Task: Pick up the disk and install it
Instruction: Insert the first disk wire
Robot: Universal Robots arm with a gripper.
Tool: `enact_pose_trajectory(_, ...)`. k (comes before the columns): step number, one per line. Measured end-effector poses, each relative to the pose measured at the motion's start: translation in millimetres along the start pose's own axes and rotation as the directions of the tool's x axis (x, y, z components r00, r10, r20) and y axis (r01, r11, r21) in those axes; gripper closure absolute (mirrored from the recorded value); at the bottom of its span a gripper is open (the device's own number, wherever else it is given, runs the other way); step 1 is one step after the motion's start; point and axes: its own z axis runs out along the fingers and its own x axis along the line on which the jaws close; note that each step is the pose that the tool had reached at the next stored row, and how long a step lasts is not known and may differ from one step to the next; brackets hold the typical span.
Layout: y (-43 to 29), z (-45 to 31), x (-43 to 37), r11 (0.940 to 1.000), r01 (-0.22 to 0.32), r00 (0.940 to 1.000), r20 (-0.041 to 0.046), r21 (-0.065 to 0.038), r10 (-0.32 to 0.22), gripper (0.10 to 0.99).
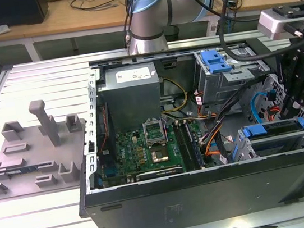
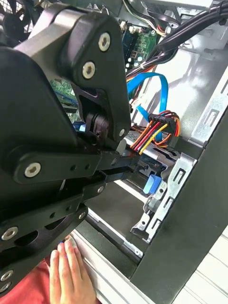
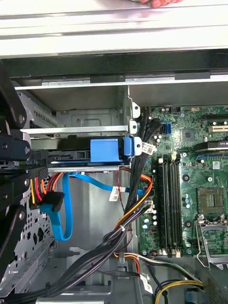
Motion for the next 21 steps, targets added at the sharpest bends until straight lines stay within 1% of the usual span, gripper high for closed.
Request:
enact_pose_trajectory(7, 0.0, -0.1, 0.1, 1.0000, 0.000, 1.0000, 0.0001, 0.000, 0.000, 0.922)
enact_pose_trajectory(8, 0.0, 0.0, 0.4, 1.0000, 0.000, 1.0000, 0.0014, 0.000, 0.000, 0.922)
enact_pose_trajectory(9, 0.0, 0.1, 0.6, 1.0000, 0.000, 1.0000, 0.0049, 0.000, 0.000, 0.922)
enact_pose_trajectory(12, 0.0, 0.2, 2.0, 1.0000, 0.000, 0.9996, 0.0265, -0.001, 0.000, 0.922)
enact_pose_trajectory(13, 0.0, 0.3, 3.1, 1.0000, 0.000, 0.9996, 0.0289, -0.001, 0.000, 0.922)
enact_pose_trajectory(16, -0.2, 0.5, 5.7, 1.0000, 0.000, 0.9995, 0.0313, -0.001, 0.000, 0.922)
enact_pose_trajectory(21, -0.1, 0.6, 6.0, 1.0000, 0.000, 0.9995, 0.0328, -0.001, 0.000, 0.922)
